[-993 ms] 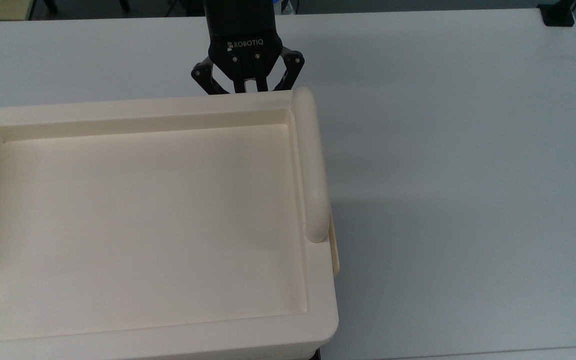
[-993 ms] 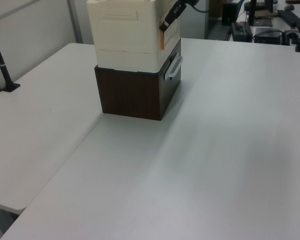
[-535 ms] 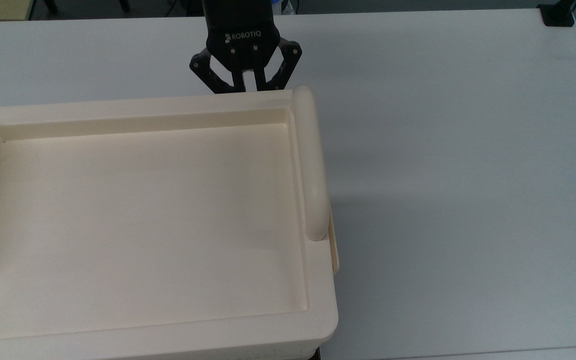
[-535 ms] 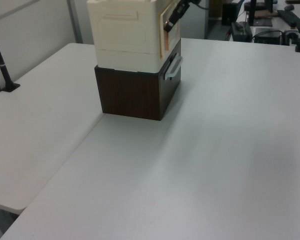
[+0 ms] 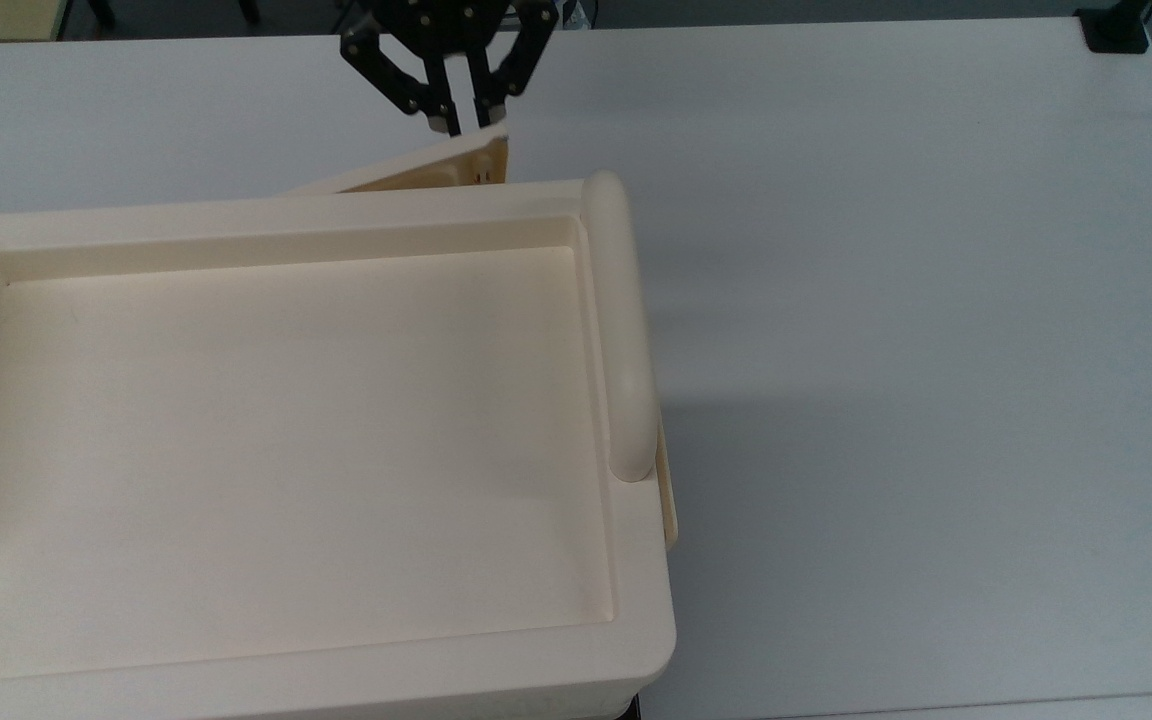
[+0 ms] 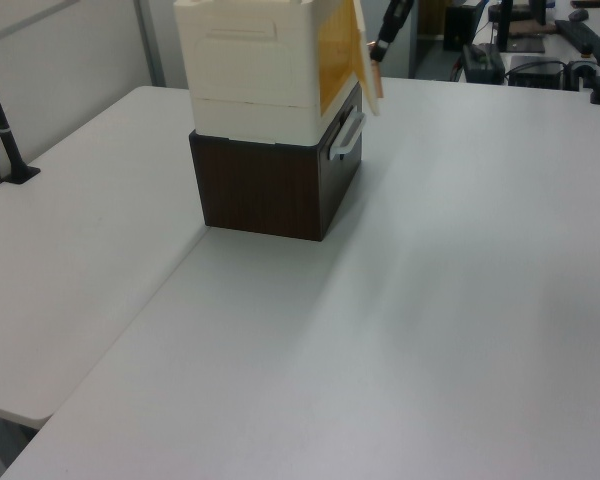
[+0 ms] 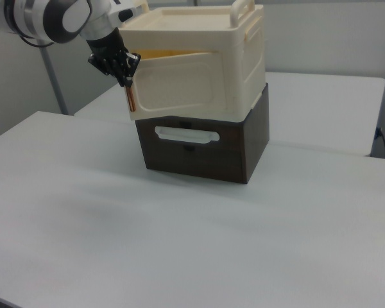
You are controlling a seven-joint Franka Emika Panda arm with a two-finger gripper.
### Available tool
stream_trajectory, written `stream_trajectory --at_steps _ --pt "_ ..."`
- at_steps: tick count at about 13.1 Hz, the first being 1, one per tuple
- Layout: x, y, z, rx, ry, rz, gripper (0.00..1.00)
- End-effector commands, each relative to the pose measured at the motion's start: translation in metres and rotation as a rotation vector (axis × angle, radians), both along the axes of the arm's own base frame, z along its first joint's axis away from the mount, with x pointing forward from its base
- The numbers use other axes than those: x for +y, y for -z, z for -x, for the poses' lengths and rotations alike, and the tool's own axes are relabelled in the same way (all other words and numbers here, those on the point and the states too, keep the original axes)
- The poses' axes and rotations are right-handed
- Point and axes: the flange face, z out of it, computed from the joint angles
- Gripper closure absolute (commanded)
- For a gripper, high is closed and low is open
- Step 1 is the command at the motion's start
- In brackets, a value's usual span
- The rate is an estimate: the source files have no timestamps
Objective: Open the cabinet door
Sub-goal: 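Pull the handle outward, swinging the cream door open on its hinge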
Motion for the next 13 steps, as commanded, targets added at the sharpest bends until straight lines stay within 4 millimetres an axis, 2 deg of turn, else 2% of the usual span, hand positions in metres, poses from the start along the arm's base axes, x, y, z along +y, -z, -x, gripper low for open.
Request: stream_trajectory --at_steps 1,3,4,5,6,9,11,13 --pt "-0.068 0.024 0.029 0.128 0.034 0.027 0.86" --pt "-0.105 0.022 0.049 0.208 0.042 0.026 0.4" --pt "-0.129 0.017 0.066 0.249 0.015 0.031 0.33" --pt "-0.155 0.011 0.08 0.265 -0.015 0.037 0.19" --pt "-0.178 0.0 0.095 0.254 0.001 0.033 0.01" --pt "-0.239 -0.008 0.122 0.246 0.117 0.017 0.0" --pt "-0.267 -0.016 0.14 0.229 0.176 0.013 0.0" --pt "-0.274 -0.029 0.152 0.216 0.2 0.029 0.0"
